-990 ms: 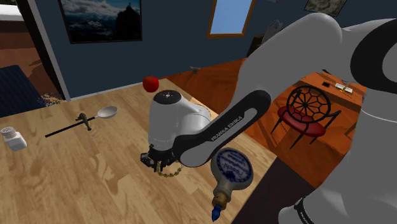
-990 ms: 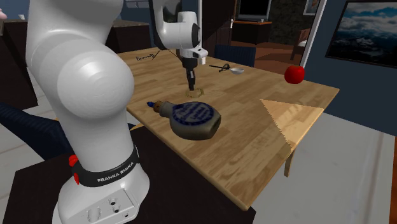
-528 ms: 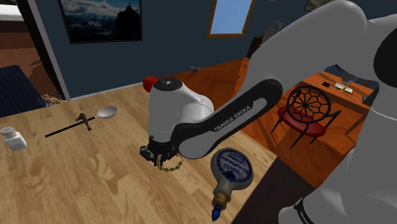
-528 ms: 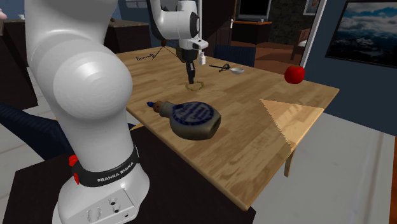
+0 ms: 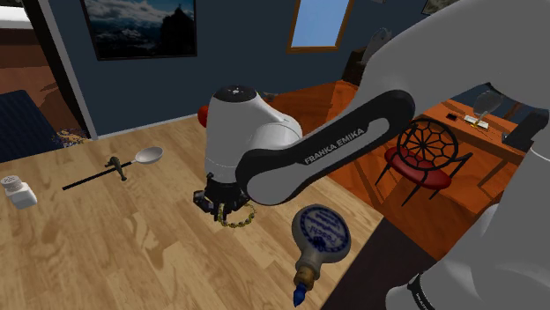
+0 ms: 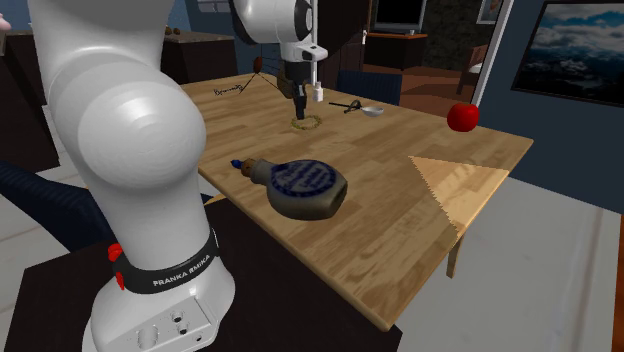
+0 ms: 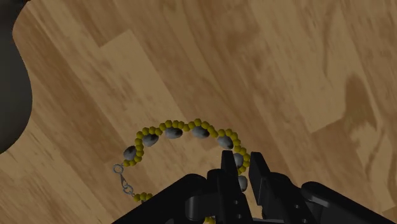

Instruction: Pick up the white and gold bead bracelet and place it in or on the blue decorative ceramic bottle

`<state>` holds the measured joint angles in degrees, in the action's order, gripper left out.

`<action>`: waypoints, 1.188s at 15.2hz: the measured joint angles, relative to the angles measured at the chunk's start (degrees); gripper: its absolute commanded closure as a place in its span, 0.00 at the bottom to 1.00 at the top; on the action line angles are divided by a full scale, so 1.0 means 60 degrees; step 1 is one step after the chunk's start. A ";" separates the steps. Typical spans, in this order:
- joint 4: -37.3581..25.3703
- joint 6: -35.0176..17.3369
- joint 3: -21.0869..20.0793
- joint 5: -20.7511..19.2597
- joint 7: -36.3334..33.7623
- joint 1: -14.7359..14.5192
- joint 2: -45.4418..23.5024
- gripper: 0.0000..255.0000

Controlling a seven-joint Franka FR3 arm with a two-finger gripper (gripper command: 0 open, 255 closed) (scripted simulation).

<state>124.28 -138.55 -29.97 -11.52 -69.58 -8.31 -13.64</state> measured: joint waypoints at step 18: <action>-0.0841 0.2044 -0.0316 0.1202 0.0835 0.0267 0.1452 1.00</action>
<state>119.23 -126.28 -31.87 -4.30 -64.57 -6.71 -4.93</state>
